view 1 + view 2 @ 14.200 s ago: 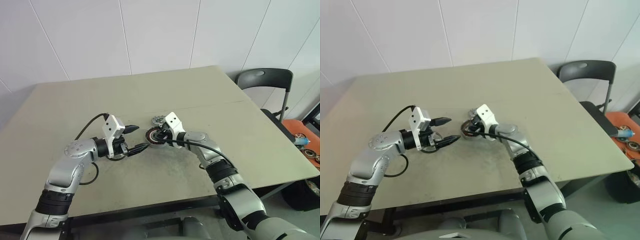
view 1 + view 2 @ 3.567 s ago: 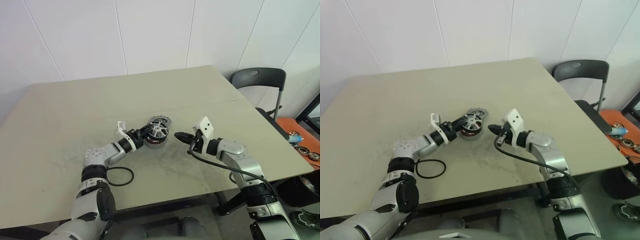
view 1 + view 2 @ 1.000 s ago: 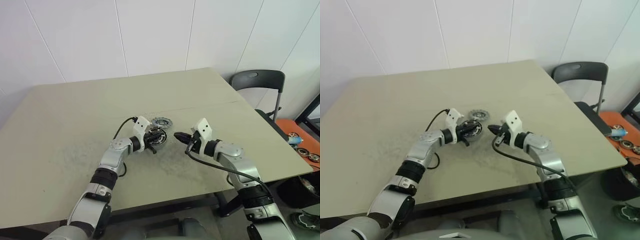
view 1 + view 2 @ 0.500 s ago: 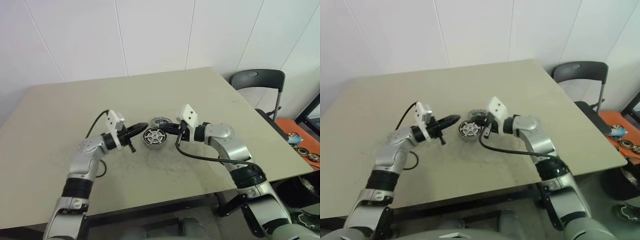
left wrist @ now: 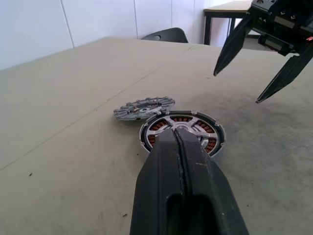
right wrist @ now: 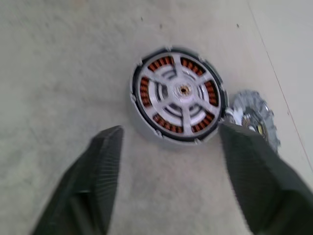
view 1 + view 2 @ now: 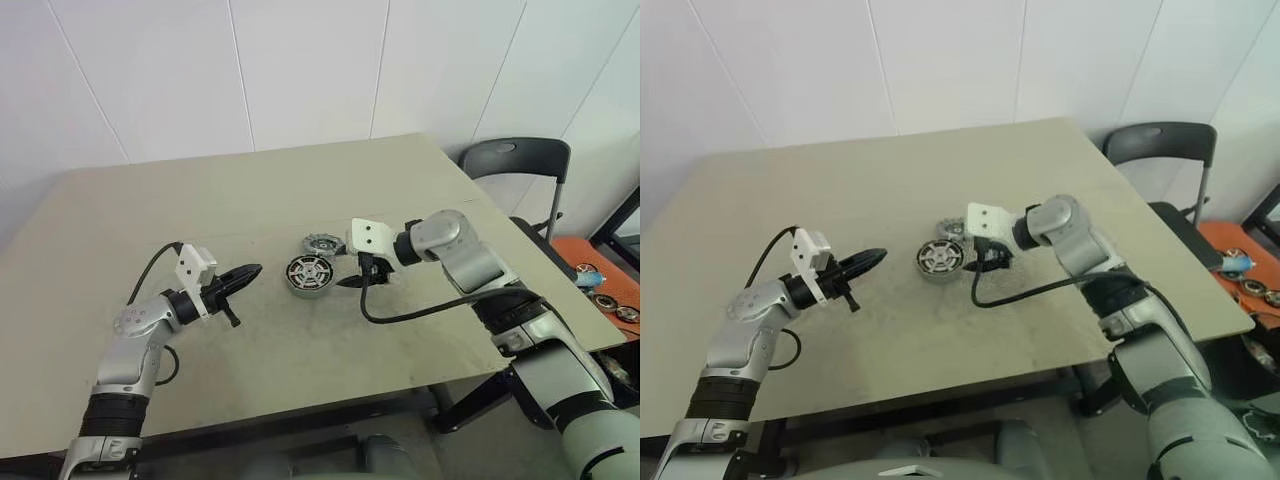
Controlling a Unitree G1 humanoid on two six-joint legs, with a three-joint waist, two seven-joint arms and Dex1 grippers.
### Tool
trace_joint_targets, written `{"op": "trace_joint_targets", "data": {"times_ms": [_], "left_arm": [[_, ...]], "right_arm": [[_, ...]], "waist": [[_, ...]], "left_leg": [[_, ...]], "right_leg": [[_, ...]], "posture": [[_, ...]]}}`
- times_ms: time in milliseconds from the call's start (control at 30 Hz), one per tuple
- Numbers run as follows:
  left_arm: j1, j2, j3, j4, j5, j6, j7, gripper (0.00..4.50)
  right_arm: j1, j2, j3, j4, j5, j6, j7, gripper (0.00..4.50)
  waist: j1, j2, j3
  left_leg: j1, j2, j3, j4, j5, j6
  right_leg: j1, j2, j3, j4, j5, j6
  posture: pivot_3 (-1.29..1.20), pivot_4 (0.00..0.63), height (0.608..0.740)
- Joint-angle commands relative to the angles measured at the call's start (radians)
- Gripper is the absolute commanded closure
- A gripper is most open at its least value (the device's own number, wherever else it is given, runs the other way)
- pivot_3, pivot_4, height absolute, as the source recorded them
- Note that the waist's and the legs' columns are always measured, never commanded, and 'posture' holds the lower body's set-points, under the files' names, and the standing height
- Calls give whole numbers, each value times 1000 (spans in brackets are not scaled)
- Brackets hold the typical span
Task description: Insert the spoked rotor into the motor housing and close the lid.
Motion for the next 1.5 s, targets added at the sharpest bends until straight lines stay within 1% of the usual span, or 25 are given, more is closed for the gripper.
{"op": "trace_joint_targets", "data": {"times_ms": [33,67,233,400,600,733,1067,1167,1233,1333,1500], "left_arm": [[-32,-1,16,-27,-23,6,8,4500],[-35,-3,15,-26,-24,7,11,4500],[-36,-8,10,-31,-19,16,25,4500],[-42,-10,3,-37,-18,29,32,4500],[-44,-12,2,-39,-19,36,32,4500],[-39,-12,0,-45,-19,48,36,4500],[-42,-15,1,-59,-24,71,49,4500],[-45,-15,3,-59,-25,75,51,4500],[-48,-16,3,-57,-25,77,52,4500],[-50,-18,1,-55,-25,81,53,4500],[-55,-21,-1,-52,-26,86,54,4500]], "right_arm": [[-63,23,13,60,-52,-56,-16,97],[-75,32,19,89,-72,-75,-33,41],[-124,93,17,219,-133,-141,-108,41],[-142,146,15,280,-153,-174,-133,41],[-125,160,40,286,-186,-227,-101,41],[-121,160,34,261,-175,-232,-52,41],[-114,173,56,286,-214,-274,-46,41],[-118,166,77,294,-229,-288,-15,41],[-121,154,95,291,-233,-292,47,41],[-152,151,102,314,-230,-294,106,41],[-252,185,89,410,-240,-315,93,41]], "waist": [[0,0,0],[0,0,0],[-1,0,0],[-1,0,0],[-1,0,0],[-3,0,0],[-3,0,0],[-3,0,0],[-3,0,0],[-3,0,0],[-7,0,0]], "left_leg": [[0,0,0,0,0,0],[0,0,0,0,0,0],[-1,0,0,0,0,0],[-3,0,0,0,0,0],[-6,0,0,0,0,-1],[-7,0,0,0,0,-1],[-7,0,0,0,1,-1],[-7,0,0,0,1,-1],[-7,0,0,0,1,-1],[-8,0,0,0,1,-1],[-9,0,0,0,1,-3]], "right_leg": [[0,0,0,0,0,0],[0,0,0,0,0,0],[-1,0,0,0,0,0],[-4,0,0,1,0,0],[-7,0,0,3,0,-1],[-8,0,0,4,0,-1],[-9,0,0,4,0,-1],[-9,0,0,4,0,-1],[-9,0,0,4,0,-1],[-10,0,0,4,0,-1],[-12,0,0,6,1,-1]], "posture": [[0,0,740],[0,0,740],[0,0,740],[0,0,740],[0,0,740],[0,0,740],[0,0,740],[0,0,740],[0,0,740],[0,0,740],[0,0,740]]}}
